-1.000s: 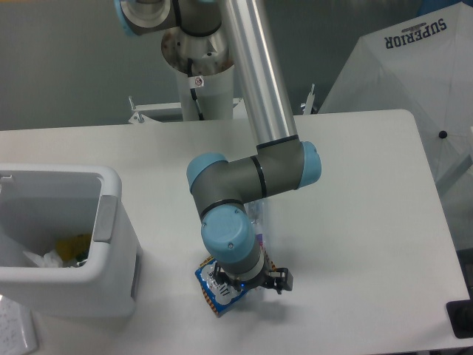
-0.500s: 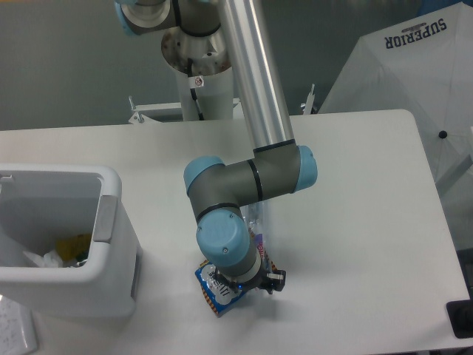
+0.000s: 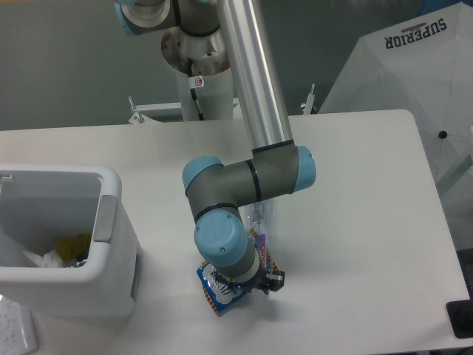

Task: Place the trash in the trash can
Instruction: 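Align the gripper around the bottle and close on it, then lift the bottle and carry it over the white trash bin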

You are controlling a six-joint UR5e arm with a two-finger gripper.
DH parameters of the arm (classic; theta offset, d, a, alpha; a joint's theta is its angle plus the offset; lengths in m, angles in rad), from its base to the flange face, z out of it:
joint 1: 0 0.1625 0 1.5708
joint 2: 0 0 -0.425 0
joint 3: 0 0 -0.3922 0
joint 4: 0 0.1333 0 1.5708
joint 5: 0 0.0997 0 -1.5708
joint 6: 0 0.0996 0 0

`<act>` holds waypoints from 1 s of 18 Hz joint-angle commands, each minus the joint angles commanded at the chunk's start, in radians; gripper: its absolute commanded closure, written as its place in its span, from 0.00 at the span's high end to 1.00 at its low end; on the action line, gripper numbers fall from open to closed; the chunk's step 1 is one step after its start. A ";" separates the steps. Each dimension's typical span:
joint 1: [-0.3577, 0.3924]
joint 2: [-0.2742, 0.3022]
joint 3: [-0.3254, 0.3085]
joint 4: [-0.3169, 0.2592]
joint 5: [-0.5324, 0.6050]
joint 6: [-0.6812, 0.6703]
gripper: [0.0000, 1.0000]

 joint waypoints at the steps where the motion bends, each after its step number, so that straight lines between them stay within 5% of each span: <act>1: 0.002 0.008 -0.001 -0.002 -0.003 0.002 0.00; 9: 0.031 0.098 0.005 -0.002 -0.104 0.006 0.00; 18: 0.080 0.265 0.020 0.008 -0.330 -0.001 0.00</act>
